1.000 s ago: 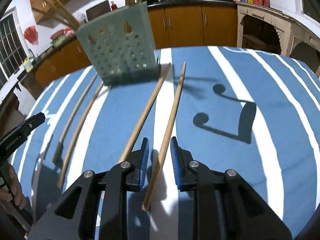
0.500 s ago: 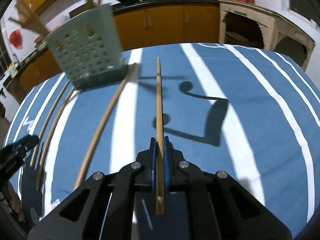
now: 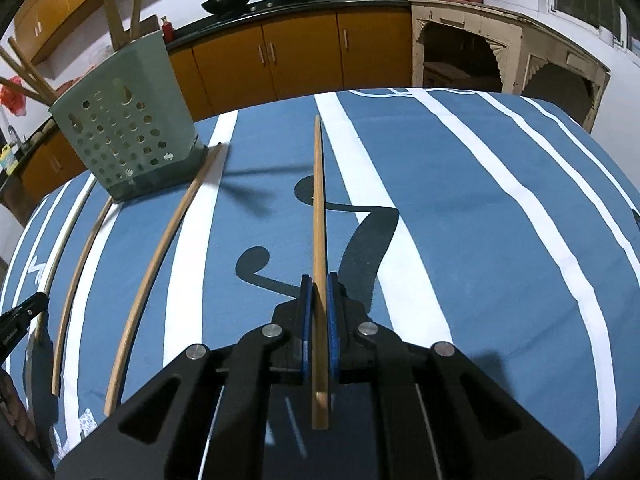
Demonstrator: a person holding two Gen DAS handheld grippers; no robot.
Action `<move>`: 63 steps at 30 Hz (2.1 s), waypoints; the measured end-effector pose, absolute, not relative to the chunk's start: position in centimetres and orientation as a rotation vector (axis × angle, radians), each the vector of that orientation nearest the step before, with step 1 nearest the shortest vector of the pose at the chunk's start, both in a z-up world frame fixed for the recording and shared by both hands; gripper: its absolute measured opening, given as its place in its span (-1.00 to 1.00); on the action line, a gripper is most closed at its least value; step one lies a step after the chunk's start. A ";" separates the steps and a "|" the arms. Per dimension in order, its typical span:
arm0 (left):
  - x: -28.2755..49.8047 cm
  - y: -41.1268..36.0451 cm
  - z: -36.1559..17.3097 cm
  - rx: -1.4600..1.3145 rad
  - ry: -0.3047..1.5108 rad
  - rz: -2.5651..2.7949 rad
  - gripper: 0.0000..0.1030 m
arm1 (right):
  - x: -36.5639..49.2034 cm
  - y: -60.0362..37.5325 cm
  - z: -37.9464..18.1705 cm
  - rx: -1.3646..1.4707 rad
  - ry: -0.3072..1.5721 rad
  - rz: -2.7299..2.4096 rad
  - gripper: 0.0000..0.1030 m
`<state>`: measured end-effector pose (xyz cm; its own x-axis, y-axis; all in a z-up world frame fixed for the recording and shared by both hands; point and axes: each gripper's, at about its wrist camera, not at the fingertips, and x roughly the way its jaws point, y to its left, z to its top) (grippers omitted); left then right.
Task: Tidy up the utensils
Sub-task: 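Lower the left gripper onto a chopstick and close it while the right gripper grasps one, then lift both chopsticks and carry them over the green holder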
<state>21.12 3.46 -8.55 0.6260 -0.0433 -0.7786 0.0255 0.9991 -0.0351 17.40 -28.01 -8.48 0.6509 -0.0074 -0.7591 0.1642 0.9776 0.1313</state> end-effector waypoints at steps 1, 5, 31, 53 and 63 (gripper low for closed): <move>21.1 3.4 -8.5 -0.020 0.894 -0.041 -0.82 | 17.4 -28.0 -8.5 0.194 0.858 -0.098 -0.84; 21.0 3.2 -8.5 -0.007 0.894 -0.045 -0.78 | 17.3 -28.0 -8.5 0.195 0.858 -0.097 -0.84; 19.2 2.6 -7.5 0.083 0.903 -0.093 -0.85 | 14.1 -28.9 -5.9 0.212 0.781 -0.047 -0.85; 17.5 4.2 1.7 -0.044 0.643 -0.123 -0.85 | 12.7 -30.0 0.7 0.238 0.553 -0.032 -0.85; 16.6 4.5 4.9 -0.089 0.548 -0.129 -0.85 | 12.3 -29.5 3.4 0.243 0.472 0.003 -0.85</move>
